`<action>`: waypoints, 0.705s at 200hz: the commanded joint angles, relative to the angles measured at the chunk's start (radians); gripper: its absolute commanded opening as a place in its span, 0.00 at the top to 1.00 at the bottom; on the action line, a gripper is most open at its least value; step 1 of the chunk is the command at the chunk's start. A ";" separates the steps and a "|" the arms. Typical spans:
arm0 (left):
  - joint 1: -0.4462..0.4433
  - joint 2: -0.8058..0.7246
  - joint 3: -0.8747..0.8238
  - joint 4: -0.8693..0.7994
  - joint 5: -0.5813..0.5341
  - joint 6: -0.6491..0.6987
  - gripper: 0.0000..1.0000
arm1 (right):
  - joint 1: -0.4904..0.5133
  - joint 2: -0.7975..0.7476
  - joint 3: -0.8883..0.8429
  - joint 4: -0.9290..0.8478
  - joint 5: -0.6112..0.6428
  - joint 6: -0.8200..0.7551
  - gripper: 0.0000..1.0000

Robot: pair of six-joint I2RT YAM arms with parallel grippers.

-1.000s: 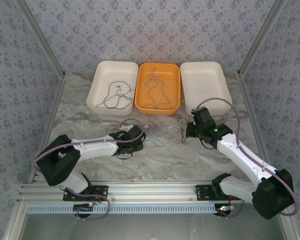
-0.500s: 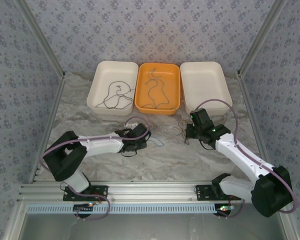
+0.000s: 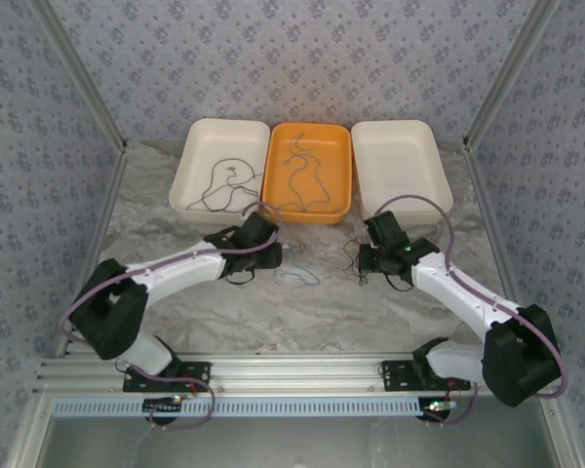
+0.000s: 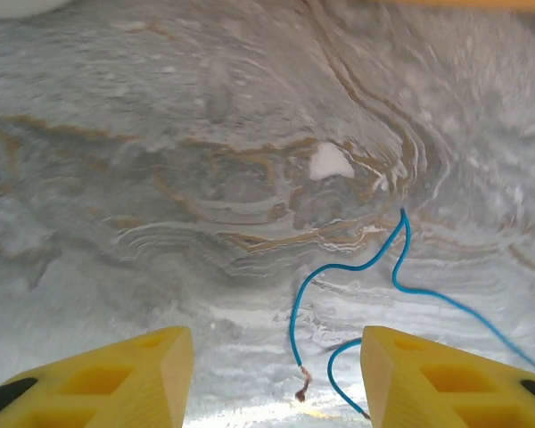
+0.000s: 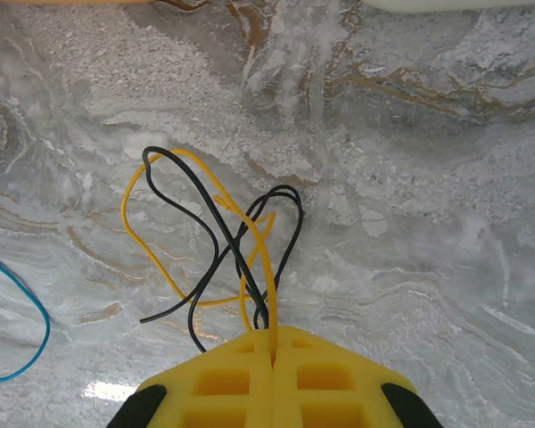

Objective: Untangle the cables

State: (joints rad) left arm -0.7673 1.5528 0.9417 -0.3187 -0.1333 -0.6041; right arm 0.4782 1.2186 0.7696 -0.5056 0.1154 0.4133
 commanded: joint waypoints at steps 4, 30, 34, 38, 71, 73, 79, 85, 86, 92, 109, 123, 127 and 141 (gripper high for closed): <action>-0.008 0.070 0.086 -0.030 0.103 0.274 0.48 | 0.001 0.004 0.030 -0.013 -0.020 -0.017 1.00; -0.010 0.143 0.128 -0.043 0.086 0.337 0.47 | 0.002 0.004 0.034 -0.016 -0.024 -0.016 1.00; -0.010 0.156 0.134 -0.047 0.079 0.342 0.47 | 0.003 0.004 0.034 -0.017 -0.026 -0.016 1.00; -0.011 0.167 0.141 -0.051 0.067 0.346 0.47 | 0.002 0.004 0.036 -0.018 -0.026 -0.017 1.00; -0.011 0.241 0.169 -0.035 0.024 0.362 0.48 | 0.004 -0.002 0.034 -0.019 -0.035 -0.017 1.00; -0.011 0.245 0.172 -0.034 0.024 0.364 0.48 | 0.004 -0.002 0.033 -0.019 -0.036 -0.016 1.00; -0.011 0.256 0.178 -0.034 0.022 0.366 0.49 | 0.004 -0.004 0.033 -0.019 -0.036 -0.015 1.00; -0.011 0.266 0.184 -0.033 0.025 0.370 0.50 | 0.004 -0.004 0.033 -0.018 -0.038 -0.014 1.00; -0.012 0.267 0.185 -0.033 0.025 0.370 0.50 | 0.004 -0.004 0.031 -0.017 -0.038 -0.014 1.00; -0.012 0.278 0.193 -0.032 0.024 0.374 0.52 | 0.006 -0.005 0.029 -0.016 -0.040 -0.013 1.00; -0.013 0.298 0.204 -0.021 0.034 0.377 0.63 | 0.009 -0.005 0.026 -0.012 -0.042 -0.009 1.00; -0.021 0.302 0.208 -0.008 0.032 0.377 0.73 | 0.012 -0.005 0.022 -0.009 -0.040 -0.006 1.00; -0.024 0.300 0.206 -0.004 0.028 0.376 0.76 | 0.012 -0.005 0.021 -0.009 -0.040 -0.005 1.00; -0.032 0.286 0.199 0.007 0.014 0.368 0.86 | 0.013 -0.004 0.016 -0.003 -0.043 -0.002 1.00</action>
State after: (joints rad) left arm -0.7799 1.8484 1.1183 -0.3344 -0.0975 -0.2405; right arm 0.4831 1.2186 0.7773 -0.5056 0.0822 0.4107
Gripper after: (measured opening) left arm 0.205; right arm 0.058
